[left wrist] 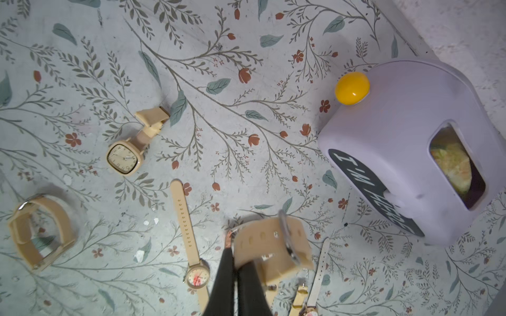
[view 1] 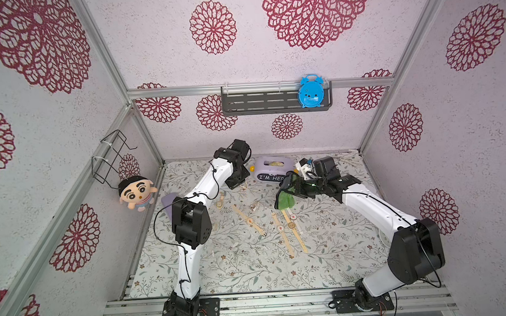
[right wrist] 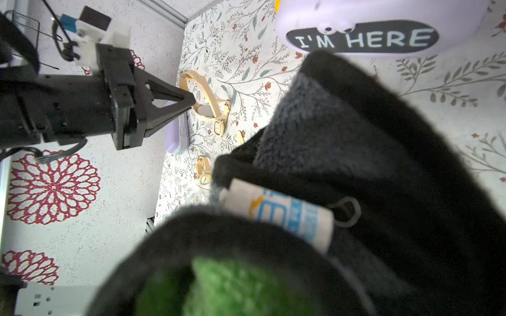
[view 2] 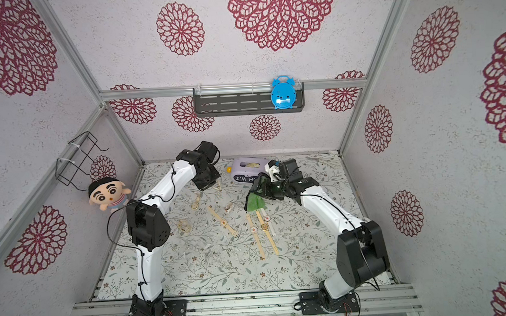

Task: Wipe the watch dial
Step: Pick up the watch at the center of the board, then wipe the dirt from the watch dial.

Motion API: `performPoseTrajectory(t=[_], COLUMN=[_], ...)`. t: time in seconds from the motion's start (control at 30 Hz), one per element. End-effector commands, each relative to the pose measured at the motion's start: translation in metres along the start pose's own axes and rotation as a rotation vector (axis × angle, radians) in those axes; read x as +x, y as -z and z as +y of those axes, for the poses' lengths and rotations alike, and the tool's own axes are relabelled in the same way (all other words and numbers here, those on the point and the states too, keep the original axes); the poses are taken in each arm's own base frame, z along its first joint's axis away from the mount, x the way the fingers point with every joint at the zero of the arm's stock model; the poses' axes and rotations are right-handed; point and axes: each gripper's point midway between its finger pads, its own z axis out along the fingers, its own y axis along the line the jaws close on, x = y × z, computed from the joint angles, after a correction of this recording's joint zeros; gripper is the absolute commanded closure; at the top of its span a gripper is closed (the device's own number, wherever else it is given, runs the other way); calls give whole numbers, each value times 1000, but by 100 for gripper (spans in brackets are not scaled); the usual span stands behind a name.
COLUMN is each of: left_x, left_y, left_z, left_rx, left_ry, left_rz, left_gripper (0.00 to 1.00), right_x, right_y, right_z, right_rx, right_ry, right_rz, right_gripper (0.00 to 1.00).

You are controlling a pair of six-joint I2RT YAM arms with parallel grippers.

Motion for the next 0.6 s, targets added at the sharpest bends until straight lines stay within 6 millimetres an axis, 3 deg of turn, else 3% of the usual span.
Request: performPoseTrajectory(t=[0.0, 0.1, 0.37, 0.57], left_x=[6, 13, 21, 31], left_y=[9, 15, 55, 61], left_z=[-2, -4, -10, -4], left_rx=[82, 160, 393, 453], left_ry=[47, 103, 232, 292], left_rz=[34, 54, 50, 80], left_gripper=[100, 100, 100, 100], right_x=[-5, -1, 11, 16], right_y=[-11, -24, -57, -76], right_z=[29, 40, 60, 75], right_rx=[-72, -92, -162, -196], right_ry=[27, 26, -18, -30], right_rz=[-12, -3, 23, 37], right_gripper=[100, 100, 100, 100])
